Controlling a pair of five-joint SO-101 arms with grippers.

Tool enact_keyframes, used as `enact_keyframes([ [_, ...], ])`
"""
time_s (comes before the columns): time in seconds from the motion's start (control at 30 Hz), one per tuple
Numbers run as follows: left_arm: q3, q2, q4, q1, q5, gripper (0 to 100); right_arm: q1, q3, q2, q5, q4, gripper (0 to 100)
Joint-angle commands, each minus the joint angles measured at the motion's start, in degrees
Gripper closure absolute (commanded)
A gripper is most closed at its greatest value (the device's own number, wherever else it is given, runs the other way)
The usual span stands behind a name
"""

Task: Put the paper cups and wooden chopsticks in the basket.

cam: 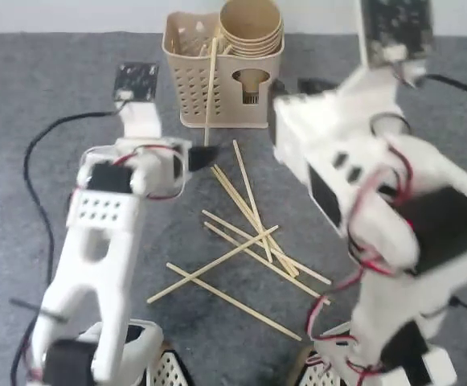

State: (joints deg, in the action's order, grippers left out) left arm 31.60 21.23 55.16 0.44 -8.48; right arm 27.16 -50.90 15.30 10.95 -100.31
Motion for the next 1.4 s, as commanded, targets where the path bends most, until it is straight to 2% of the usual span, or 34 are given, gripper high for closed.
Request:
enact_keyframes([
  [0.0,-3.82,-4.84,-7.03,1.14,1.05,64,-3.12,4.4,5.05,0.53,-2.59,94.8],
  [0.13,-3.74,-9.14,-12.66,2.73,2.64,65,-6.46,20.48,10.77,0.35,-1.89,91.6],
  [0.23,-3.82,-10.73,-16.53,2.81,3.6,72,-6.46,34.11,15.96,-2.73,1.54,91.6],
  [0.3,-3.82,-11.43,-18.81,2.81,6.24,75,-6.46,44.22,20.7,-3.43,6.9,91.6],
  [0.57,-3.3,-12.31,-24.0,2.9,10.73,75,-6.37,90.73,48.04,-4.57,35.65,91.6],
  [0.7,-4.62,-18.64,-26.55,2.9,10.73,75,-4.44,106.29,62.37,-4.31,43.3,91.6],
  [0.87,-10.15,-25.32,-24.7,2.9,10.2,75,0.57,116.84,71.96,-3.25,44.18,91.6],
  [1.0,-13.49,-27.52,-23.38,2.9,8.44,75,1.01,121.58,72.84,-0.53,45.14,91.6],
  [1.3,-17.8,-33.93,-23.38,3.78,8.7,76,1.01,124.57,73.27,-0.26,47.87,91.6],
  [1.37,-18.15,-34.73,-23.38,3.6,8.7,79,1.01,124.57,73.36,-0.26,47.87,91.6],
])
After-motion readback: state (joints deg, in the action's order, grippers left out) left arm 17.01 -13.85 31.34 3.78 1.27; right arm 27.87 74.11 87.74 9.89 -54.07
